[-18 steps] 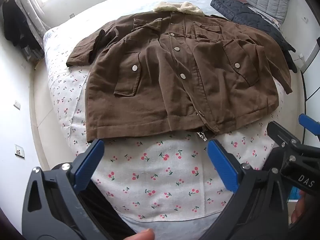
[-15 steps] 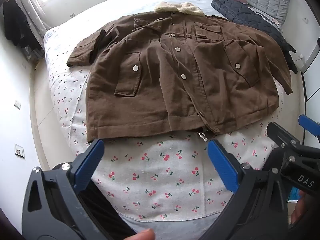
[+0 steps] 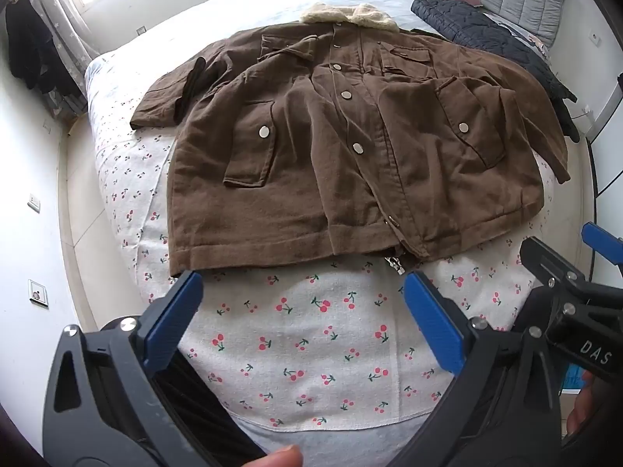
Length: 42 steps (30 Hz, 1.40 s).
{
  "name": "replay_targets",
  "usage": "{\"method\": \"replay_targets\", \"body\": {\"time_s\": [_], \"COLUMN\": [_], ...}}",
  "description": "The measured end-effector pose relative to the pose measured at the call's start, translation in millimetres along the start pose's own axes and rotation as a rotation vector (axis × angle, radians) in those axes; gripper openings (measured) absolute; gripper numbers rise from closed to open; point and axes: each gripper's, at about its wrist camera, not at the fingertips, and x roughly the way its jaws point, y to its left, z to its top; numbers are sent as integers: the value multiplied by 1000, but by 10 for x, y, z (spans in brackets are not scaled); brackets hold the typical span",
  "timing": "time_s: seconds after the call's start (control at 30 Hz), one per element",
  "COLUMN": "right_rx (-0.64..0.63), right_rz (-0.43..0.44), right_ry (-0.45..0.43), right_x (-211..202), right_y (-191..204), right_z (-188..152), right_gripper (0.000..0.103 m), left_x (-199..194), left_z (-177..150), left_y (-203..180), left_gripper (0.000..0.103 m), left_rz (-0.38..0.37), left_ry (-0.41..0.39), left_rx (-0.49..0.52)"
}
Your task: Fold large clothes
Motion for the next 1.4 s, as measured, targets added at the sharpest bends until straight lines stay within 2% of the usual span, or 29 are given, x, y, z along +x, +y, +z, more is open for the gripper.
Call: {"method": "replay_targets", "body": {"time_s": [1.4], "right_rx": [-2], "right_rz": [-4], "right_ry": [1], "right_x": [18], "right_y": [-19], "right_z": [16], "right_gripper": [103], "left_x": [4], "left_z": [-1], "left_y": [-10], "left_gripper": [103], "left_rz": [4], "left_ry": [0], "left_rx": [3]}}
